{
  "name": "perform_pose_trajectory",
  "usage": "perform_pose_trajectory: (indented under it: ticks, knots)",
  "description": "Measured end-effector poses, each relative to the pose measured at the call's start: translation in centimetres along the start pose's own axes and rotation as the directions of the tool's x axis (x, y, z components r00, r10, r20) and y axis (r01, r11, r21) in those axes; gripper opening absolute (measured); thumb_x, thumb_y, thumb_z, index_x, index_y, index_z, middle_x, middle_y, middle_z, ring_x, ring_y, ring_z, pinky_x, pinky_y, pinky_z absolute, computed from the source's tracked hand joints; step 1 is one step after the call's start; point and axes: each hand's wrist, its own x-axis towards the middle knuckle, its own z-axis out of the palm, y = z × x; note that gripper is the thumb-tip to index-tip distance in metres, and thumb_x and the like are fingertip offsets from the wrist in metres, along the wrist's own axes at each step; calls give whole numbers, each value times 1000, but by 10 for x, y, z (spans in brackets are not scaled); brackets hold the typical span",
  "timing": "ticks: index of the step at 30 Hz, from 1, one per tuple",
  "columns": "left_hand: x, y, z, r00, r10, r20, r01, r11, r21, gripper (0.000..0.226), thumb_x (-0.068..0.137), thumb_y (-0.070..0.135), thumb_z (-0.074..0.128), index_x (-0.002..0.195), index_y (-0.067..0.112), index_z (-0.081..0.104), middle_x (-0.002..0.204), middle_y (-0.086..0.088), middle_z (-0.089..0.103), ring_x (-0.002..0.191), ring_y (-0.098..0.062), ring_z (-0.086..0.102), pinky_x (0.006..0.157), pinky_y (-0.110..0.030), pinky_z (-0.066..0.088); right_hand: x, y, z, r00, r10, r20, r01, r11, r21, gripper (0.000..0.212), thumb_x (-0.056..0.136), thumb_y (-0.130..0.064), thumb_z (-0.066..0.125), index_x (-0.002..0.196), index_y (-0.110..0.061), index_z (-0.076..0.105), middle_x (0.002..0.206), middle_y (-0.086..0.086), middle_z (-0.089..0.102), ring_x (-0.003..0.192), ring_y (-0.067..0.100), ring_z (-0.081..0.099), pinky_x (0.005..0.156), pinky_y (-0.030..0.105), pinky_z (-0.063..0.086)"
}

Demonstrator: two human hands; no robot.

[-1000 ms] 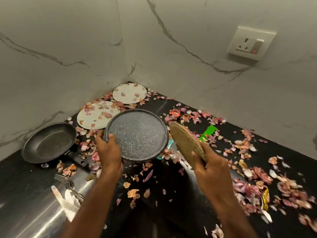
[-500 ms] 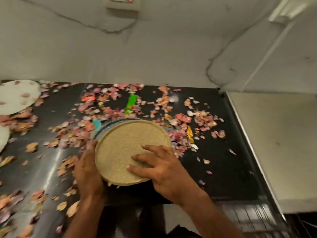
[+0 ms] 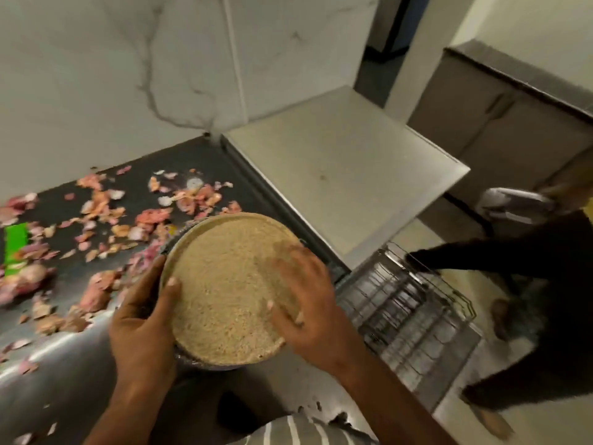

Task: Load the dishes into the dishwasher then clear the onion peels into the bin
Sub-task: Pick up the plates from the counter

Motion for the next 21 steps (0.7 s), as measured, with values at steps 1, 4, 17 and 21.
perform_pose_trajectory:
  ticks: [1,4,17,21]
  knots:
    - [-9,3,18,999,12,40,-12,1000,0,41,98,10,68,137,24,67,133,12,70,129,-12,63,102,-33,57,-8,9,-11,994,74,-85,-74,997,0,70,94,-23,72,157,-25,42,166,-5,29,155,12,19,126,39,24]
    - [-47,2,77,987,10,162,-7,1000,-16,42,97,6,68,138,17,67,130,11,72,125,-8,65,101,-28,55,-39,37,-55,902,328,-281,-316,945,85,76,95,-24,73,160,-28,33,160,-8,31,149,9,27,118,32,34]
    - [-146,-54,186,905,-293,309,256,954,155,37,99,10,64,132,26,70,125,5,75,112,-17,71,89,-32,63,-167,165,-161,622,780,-71,-758,622,194,17,103,-21,64,116,-28,73,99,-22,68,91,-4,63,87,31,57]
    - [-145,-69,206,881,-380,282,315,916,249,40,104,3,54,130,30,70,126,3,74,119,-36,68,107,-59,50,-196,190,-169,472,877,-87,-812,471,344,15,104,-19,60,108,-30,68,98,-17,70,93,3,66,85,32,56]
